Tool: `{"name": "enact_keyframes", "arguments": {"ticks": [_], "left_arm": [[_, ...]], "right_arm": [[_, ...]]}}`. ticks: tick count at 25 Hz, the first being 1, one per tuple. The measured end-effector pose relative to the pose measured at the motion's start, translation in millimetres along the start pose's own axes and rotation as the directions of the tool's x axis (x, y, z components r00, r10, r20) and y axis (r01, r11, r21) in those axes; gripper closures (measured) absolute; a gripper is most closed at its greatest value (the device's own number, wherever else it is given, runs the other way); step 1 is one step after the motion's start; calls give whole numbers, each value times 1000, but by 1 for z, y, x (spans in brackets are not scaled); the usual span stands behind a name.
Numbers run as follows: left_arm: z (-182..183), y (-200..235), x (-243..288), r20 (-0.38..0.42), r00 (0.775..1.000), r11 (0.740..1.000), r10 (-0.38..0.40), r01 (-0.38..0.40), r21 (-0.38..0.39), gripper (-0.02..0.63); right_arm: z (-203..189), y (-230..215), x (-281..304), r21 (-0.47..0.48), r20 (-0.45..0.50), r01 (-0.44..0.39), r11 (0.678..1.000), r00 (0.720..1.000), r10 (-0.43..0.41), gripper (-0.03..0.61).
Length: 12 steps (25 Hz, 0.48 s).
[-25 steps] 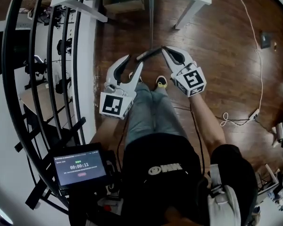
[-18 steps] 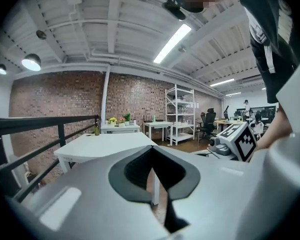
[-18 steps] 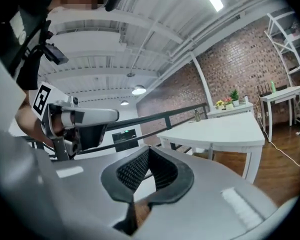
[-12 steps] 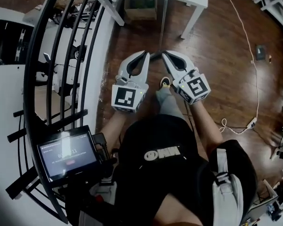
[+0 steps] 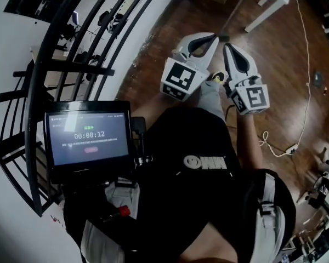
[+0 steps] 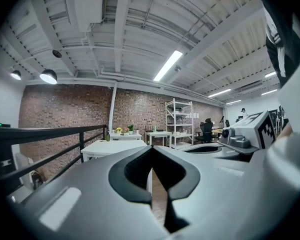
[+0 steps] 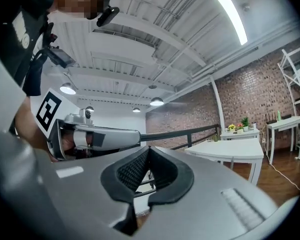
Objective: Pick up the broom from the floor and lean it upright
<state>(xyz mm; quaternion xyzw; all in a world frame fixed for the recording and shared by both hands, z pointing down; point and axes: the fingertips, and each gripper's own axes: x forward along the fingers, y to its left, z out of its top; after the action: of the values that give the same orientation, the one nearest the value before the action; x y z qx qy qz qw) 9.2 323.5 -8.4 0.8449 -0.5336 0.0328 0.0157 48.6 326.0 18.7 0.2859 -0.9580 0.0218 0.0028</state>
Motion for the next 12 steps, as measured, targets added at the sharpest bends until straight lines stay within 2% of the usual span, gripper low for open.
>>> {"name": "enact_keyframes", "arguments": {"ticks": [2,4,8,12], "left_arm": [[11,-7,-40,22,1000,999,12,-13,30,598],[17,-10,-66,36,999,999,26,-28,40,598],[14,-12,-80,48,998,999,40,-40,4,598],[15,-24,-86,57,998,1000,12,-12,7,598]], "right_arm": [[15,40,-13,-20,9,-4,1000,1000,4,575],[24,66,-22,3,25,4,1000,1000,-4,575],[18,76,-29,42,22,13,999,1000,-14,575],[21,75,-41,79,7,54,995,998,-54,577]]}}
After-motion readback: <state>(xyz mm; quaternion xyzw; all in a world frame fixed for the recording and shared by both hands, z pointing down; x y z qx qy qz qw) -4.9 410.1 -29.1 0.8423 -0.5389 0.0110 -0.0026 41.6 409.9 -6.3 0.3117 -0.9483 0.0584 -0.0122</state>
